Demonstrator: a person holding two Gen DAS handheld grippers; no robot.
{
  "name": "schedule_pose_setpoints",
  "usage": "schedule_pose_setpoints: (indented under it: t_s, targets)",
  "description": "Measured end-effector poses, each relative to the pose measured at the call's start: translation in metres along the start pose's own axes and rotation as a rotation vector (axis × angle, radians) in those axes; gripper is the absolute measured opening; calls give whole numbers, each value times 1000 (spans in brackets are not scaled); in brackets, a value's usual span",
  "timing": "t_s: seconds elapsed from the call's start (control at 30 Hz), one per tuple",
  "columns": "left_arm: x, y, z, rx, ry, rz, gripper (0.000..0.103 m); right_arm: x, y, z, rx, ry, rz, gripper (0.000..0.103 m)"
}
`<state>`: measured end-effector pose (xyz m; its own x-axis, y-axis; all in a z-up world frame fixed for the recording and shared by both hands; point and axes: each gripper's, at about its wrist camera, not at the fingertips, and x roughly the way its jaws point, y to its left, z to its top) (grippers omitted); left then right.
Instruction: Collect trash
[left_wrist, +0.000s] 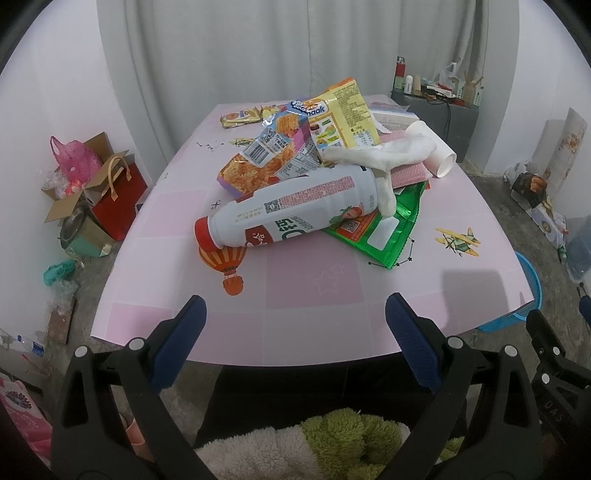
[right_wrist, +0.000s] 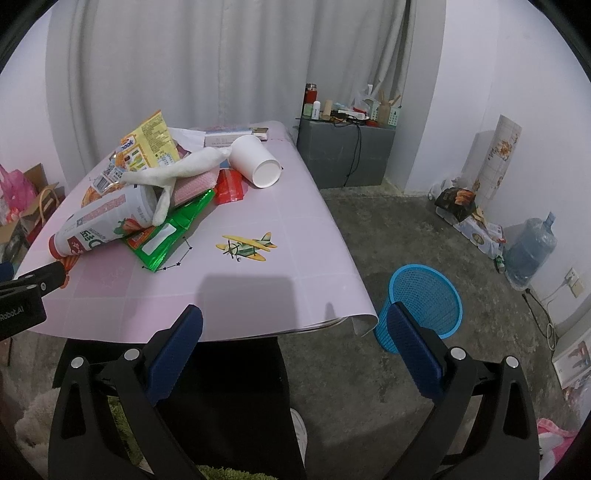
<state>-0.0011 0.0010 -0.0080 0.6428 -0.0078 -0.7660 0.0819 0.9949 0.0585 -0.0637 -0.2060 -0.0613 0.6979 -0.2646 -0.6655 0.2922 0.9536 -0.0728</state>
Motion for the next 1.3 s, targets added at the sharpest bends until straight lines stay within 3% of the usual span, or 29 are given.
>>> schedule_pose_setpoints:
  t_s: [1.1,1.3]
  targets:
    - [-1,6,-6,3,3,-3,93,-1,-1,2,6,0,-1,97]
    - [3,3,5,46,2,-10,93,-1,2,15,2,-31,17,97]
